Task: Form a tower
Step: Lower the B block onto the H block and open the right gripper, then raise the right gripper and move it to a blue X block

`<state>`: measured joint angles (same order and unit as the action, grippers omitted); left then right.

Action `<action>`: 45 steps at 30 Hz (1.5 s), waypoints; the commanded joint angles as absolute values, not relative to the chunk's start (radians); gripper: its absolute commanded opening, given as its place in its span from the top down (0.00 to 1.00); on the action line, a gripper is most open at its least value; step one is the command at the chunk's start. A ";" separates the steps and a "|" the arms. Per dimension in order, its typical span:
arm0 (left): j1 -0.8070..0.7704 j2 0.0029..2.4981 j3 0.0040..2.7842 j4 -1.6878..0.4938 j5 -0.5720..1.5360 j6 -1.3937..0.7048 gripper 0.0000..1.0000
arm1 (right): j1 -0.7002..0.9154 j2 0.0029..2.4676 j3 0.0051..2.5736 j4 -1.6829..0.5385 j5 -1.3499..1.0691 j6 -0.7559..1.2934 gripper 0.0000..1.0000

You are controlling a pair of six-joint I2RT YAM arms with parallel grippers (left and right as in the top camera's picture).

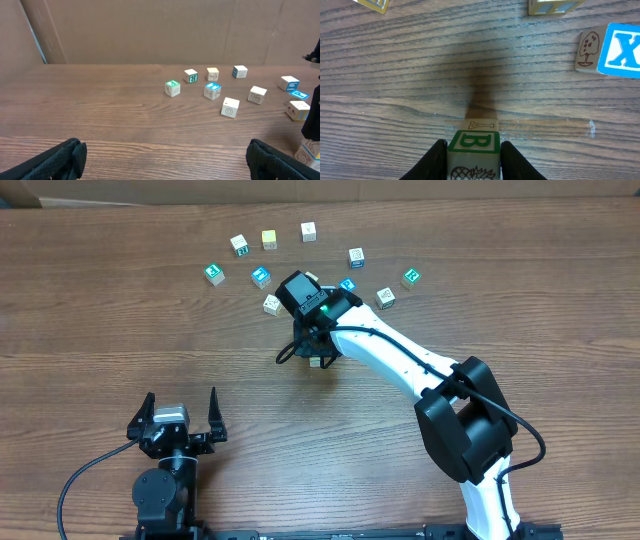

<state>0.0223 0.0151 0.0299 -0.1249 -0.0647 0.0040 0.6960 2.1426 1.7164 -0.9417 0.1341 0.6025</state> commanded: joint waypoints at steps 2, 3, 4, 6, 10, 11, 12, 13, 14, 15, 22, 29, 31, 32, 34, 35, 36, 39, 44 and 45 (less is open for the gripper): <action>0.032 0.006 0.036 -0.138 -0.078 0.023 0.00 | 0.696 2.156 1.720 -0.934 0.133 0.606 0.69; 0.032 0.006 0.036 -0.138 -0.078 0.023 0.00 | 0.696 2.156 1.720 -0.934 0.133 0.606 0.69; 0.032 0.006 0.036 -0.138 -0.078 0.023 0.00 | 0.696 2.156 1.720 -0.934 0.133 0.606 0.69; 0.032 0.006 0.036 -0.138 -0.078 0.023 0.01 | 0.696 2.156 1.720 -0.935 0.133 0.606 0.68; 0.032 0.006 0.036 -0.138 -0.078 0.023 0.00 | 0.696 2.156 1.720 -0.936 0.133 0.606 0.59; 0.032 0.006 0.036 -0.138 -0.078 0.023 0.01 | 0.696 2.156 1.720 -0.936 0.133 0.606 0.57; 0.032 0.005 0.036 -0.138 -0.078 0.023 0.00 | 0.696 2.156 1.720 -0.936 0.133 0.606 0.57; 0.032 0.006 0.036 -0.138 -0.078 0.023 0.00 | 0.696 2.156 1.720 -0.936 0.133 0.606 0.54; 0.032 0.006 0.036 -0.138 -0.078 0.023 0.00 | 0.696 2.156 1.720 -0.936 0.133 0.606 0.51; 0.032 0.006 0.036 -0.138 -0.078 0.023 0.00 | 0.696 2.156 1.720 -0.936 0.133 0.606 0.48; 0.032 0.005 0.036 -0.138 -0.078 0.023 0.00 | 0.696 2.156 1.720 -0.932 0.133 0.606 0.20; 0.032 0.006 0.036 -0.138 -0.078 0.023 0.01 | 0.692 2.154 1.898 -1.008 0.146 0.548 0.11; 0.032 0.006 0.036 -0.138 -0.078 0.023 0.00 | 0.689 2.154 1.992 -1.059 0.180 0.507 0.09; 0.032 0.006 0.036 -0.138 -0.078 0.023 0.01 | 0.688 2.154 2.019 -1.076 0.201 0.496 0.09; 0.032 0.006 0.036 -0.138 -0.078 0.023 0.01 | 0.682 2.154 2.091 -1.123 0.280 0.484 0.08; 0.032 0.006 0.036 -0.138 -0.078 0.023 0.00 | 0.678 2.154 2.116 -1.139 0.316 0.484 0.06; 0.032 0.006 0.036 -0.138 -0.078 0.023 0.01 | 0.675 2.154 2.132 -1.148 0.340 0.484 0.04; 0.032 0.006 0.036 -0.138 -0.078 0.023 0.00 | 0.649 2.154 2.147 -1.150 0.352 0.477 0.00; 0.032 0.006 0.036 -0.138 -0.078 0.023 0.01 | 0.548 2.156 2.134 -1.150 0.222 0.475 0.00; 0.032 0.006 0.036 -0.138 -0.078 0.023 0.00 | 0.533 2.156 2.130 -1.147 0.221 0.466 0.00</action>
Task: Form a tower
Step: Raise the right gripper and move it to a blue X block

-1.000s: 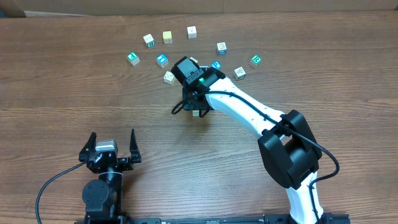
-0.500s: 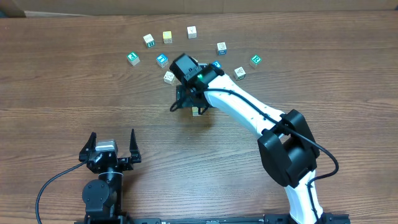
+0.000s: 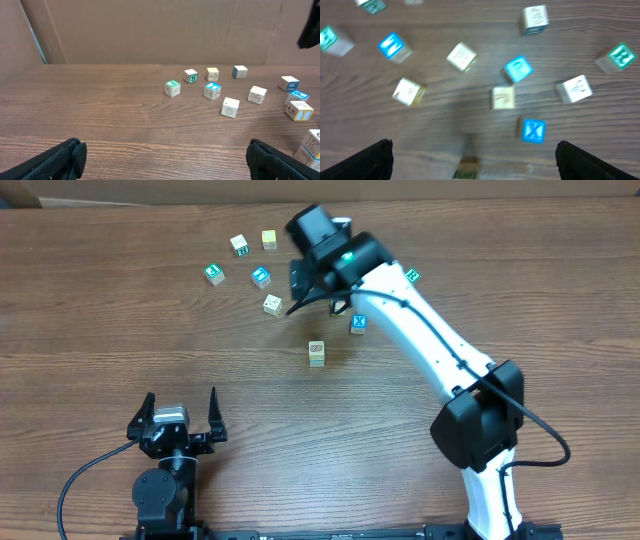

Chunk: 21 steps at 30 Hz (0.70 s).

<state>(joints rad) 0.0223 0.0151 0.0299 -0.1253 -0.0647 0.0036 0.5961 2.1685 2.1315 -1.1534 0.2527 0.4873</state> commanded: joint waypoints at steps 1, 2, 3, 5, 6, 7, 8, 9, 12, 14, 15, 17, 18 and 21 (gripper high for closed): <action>0.032 0.006 0.036 -0.138 -0.078 0.023 0.00 | 0.517 2.156 2.125 -1.145 0.218 0.461 0.00; 0.032 0.006 0.036 -0.138 -0.078 0.023 0.00 | 0.501 2.156 2.120 -1.146 0.209 0.461 0.00; 0.032 0.006 0.036 -0.138 -0.078 0.023 0.00 | 0.486 2.156 2.114 -1.147 0.196 0.458 0.00; 0.032 0.005 0.036 -0.138 -0.078 0.023 0.01 | 0.464 2.156 2.095 -1.146 0.147 0.413 0.01; 0.032 0.006 0.036 -0.138 -0.078 0.023 0.01 | 0.454 2.156 2.084 -1.146 0.127 0.392 0.03; 0.032 0.006 0.036 -0.138 -0.078 0.023 0.00 | 0.445 2.156 2.065 -1.145 0.117 0.384 0.04; 0.032 0.006 0.036 -0.138 -0.078 0.023 0.01 | 0.441 2.156 2.050 -1.140 0.118 0.384 0.05; 0.032 0.006 0.036 -0.138 -0.078 0.023 0.00 | 0.437 2.156 2.032 -1.132 0.118 0.384 0.07; 0.032 0.006 0.036 -0.138 -0.078 0.023 0.00 | 0.436 2.156 1.973 -1.081 0.118 0.384 0.14; 0.032 0.006 0.036 -0.138 -0.078 0.023 0.00 | 0.436 2.156 1.929 -1.035 0.118 0.384 0.16; 0.032 0.006 0.036 -0.138 -0.078 0.023 0.01 | 0.436 2.156 1.913 -1.020 0.118 0.384 0.18; 0.032 0.006 0.036 -0.138 -0.078 0.023 0.00 | 0.436 2.156 1.872 -0.982 0.118 0.384 0.22; 0.032 0.006 0.036 -0.138 -0.078 0.023 0.00 | 0.436 2.156 1.855 -0.968 0.118 0.384 0.23; 0.032 0.006 0.036 -0.138 -0.078 0.023 0.00 | 0.436 2.157 1.799 -0.912 0.118 0.384 0.25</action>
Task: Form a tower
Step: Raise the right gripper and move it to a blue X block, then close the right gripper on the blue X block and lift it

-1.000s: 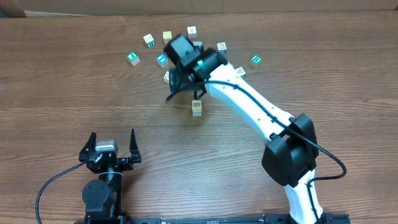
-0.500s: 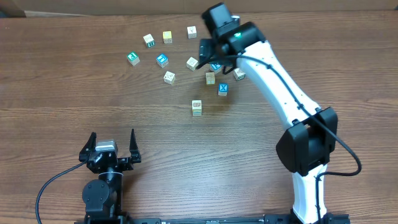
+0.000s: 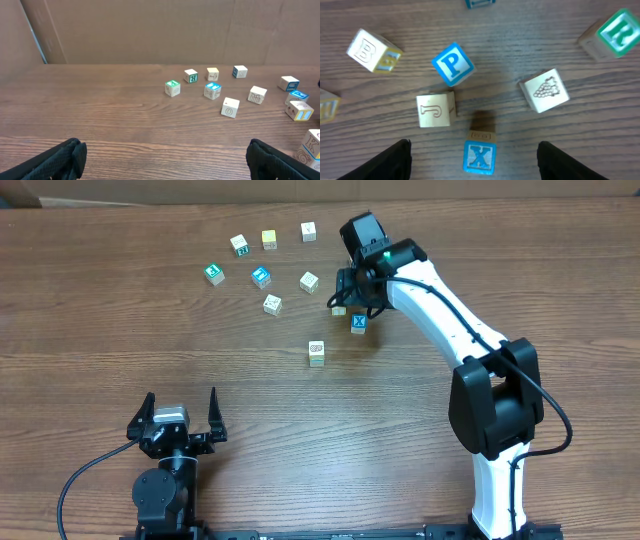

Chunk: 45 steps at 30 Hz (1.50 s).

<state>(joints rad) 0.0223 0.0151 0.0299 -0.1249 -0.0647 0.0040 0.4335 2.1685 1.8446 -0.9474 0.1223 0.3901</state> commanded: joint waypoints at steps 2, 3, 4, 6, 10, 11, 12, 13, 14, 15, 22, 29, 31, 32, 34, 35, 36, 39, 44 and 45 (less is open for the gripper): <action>0.032 0.006 0.036 -0.138 -0.078 0.023 0.01 | 0.436 2.157 1.768 -0.882 0.118 0.384 0.27; 0.032 0.005 0.036 -0.138 -0.078 0.023 0.00 | 0.436 2.157 1.750 -0.867 0.118 0.384 0.29; 0.032 0.006 0.036 -0.138 -0.078 0.023 0.00 | 0.436 2.157 1.731 -0.850 0.118 0.384 0.30; 0.032 0.006 0.036 -0.138 -0.078 0.023 0.01 | 0.436 2.157 1.703 -0.830 0.117 0.384 0.35; 0.032 0.006 0.036 -0.138 -0.078 0.023 0.00 | 0.436 2.157 1.664 -0.816 0.118 0.384 0.41; 0.032 0.006 0.036 -0.138 -0.078 0.023 0.00 | 0.437 2.157 1.655 -0.814 0.118 0.384 0.41; 0.032 0.006 0.036 -0.138 -0.078 0.023 0.01 | 0.436 2.157 1.649 -0.812 0.118 0.384 0.42; 0.032 0.006 0.036 -0.138 -0.078 0.023 0.00 | 0.436 2.157 1.643 -0.812 0.118 0.384 0.42; 0.032 0.006 0.036 -0.138 -0.078 0.023 0.01 | 0.436 2.157 1.640 -0.812 0.118 0.384 0.43; 0.032 0.005 0.036 -0.138 -0.078 0.022 0.01 | 0.436 2.157 1.638 -0.812 0.118 0.384 0.45; 0.032 0.005 0.036 -0.138 -0.078 0.023 0.00 | 0.436 2.157 1.637 -0.812 0.118 0.384 0.56; 0.032 0.005 0.036 -0.138 -0.078 0.023 0.00 | 0.436 2.157 1.637 -0.812 0.118 0.384 0.45; 0.032 0.006 0.036 -0.138 -0.078 0.023 0.00 | 0.436 2.157 1.637 -0.812 0.118 0.384 0.45; 0.032 0.006 0.036 -0.138 -0.078 0.023 0.00 | 0.436 2.157 1.637 -0.813 0.118 0.384 0.45; 0.032 0.006 0.036 -0.138 -0.078 0.023 0.01 | 0.436 2.157 1.637 -0.813 0.118 0.384 0.50; 0.032 0.006 0.036 -0.138 -0.078 0.023 0.01 | 0.436 2.157 1.637 -0.813 0.118 0.384 0.53; 0.032 0.006 0.036 -0.138 -0.078 0.023 0.00 | 0.436 2.157 1.637 -0.813 0.118 0.384 0.56; 0.032 0.006 0.036 -0.138 -0.078 0.023 0.00 | 0.436 2.157 1.637 -0.813 0.118 0.384 0.62; 0.032 0.006 0.036 -0.138 -0.078 0.023 0.00 | 0.436 2.157 1.637 -0.818 0.118 0.384 0.64; 0.032 0.006 0.036 -0.138 -0.078 0.023 0.00 | 0.436 2.157 1.637 -0.818 0.117 0.384 0.64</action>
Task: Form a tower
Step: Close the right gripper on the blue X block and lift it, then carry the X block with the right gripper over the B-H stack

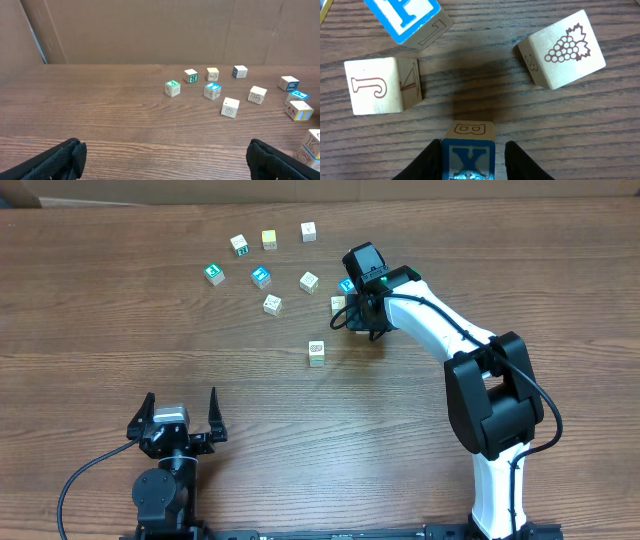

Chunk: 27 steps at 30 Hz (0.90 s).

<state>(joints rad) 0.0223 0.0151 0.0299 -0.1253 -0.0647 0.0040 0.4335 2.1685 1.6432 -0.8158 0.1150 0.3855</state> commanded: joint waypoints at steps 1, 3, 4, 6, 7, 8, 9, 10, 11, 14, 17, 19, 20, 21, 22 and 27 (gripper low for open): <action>0.032 0.006 0.036 -0.138 -0.078 0.023 0.00 | 0.436 2.157 1.637 -0.818 0.117 0.384 0.65; 0.032 0.006 0.036 -0.138 -0.078 0.023 0.00 | 0.436 2.156 1.638 -0.818 0.117 0.384 0.72; 0.032 0.006 0.036 -0.138 -0.078 0.023 0.01 | 0.436 2.155 1.641 -0.819 0.117 0.384 0.73; 0.032 0.006 0.036 -0.138 -0.078 0.023 0.01 | 0.436 2.150 1.662 -0.829 0.103 0.384 0.73; 0.032 0.006 0.036 -0.138 -0.078 0.023 0.00 | 0.436 2.147 1.679 -0.836 0.097 0.384 0.73; 0.032 0.006 0.036 -0.138 -0.078 0.023 0.00 | 0.436 2.140 1.701 -0.850 0.091 0.384 0.73; 0.032 0.006 0.036 -0.138 -0.078 0.023 0.00 | 0.436 2.131 1.730 -0.874 0.091 0.384 0.73; 0.032 0.006 0.036 -0.138 -0.078 0.023 0.00 | 0.436 2.123 1.756 -0.900 0.091 0.384 0.74; 0.032 0.006 0.036 -0.138 -0.078 0.023 0.00 | 0.436 2.113 1.788 -0.935 0.091 0.384 0.77; 0.032 0.006 0.036 -0.138 -0.078 0.023 0.00 | 0.439 2.087 1.856 -1.019 0.073 0.384 0.80; 0.032 0.006 0.036 -0.138 -0.078 0.023 0.00 | 0.439 2.057 1.913 -1.089 -0.010 0.384 0.79; 0.032 0.006 0.036 -0.138 -0.078 0.023 0.01 | 0.439 2.037 1.929 -1.114 -0.067 0.384 0.78; 0.032 0.006 0.036 -0.138 -0.078 0.023 0.00 | 0.440 2.025 1.929 -1.121 -0.091 0.384 0.78; 0.032 0.006 0.036 -0.138 -0.078 0.022 0.00 | 0.442 2.017 1.929 -1.129 -0.108 0.384 0.78; 0.032 0.006 0.036 -0.138 -0.078 0.023 0.00 | 0.445 2.012 1.929 -1.137 -0.115 0.384 0.78; 0.032 0.006 0.036 -0.138 -0.078 0.023 0.00 | 0.486 2.010 1.925 -1.168 -0.114 0.384 0.77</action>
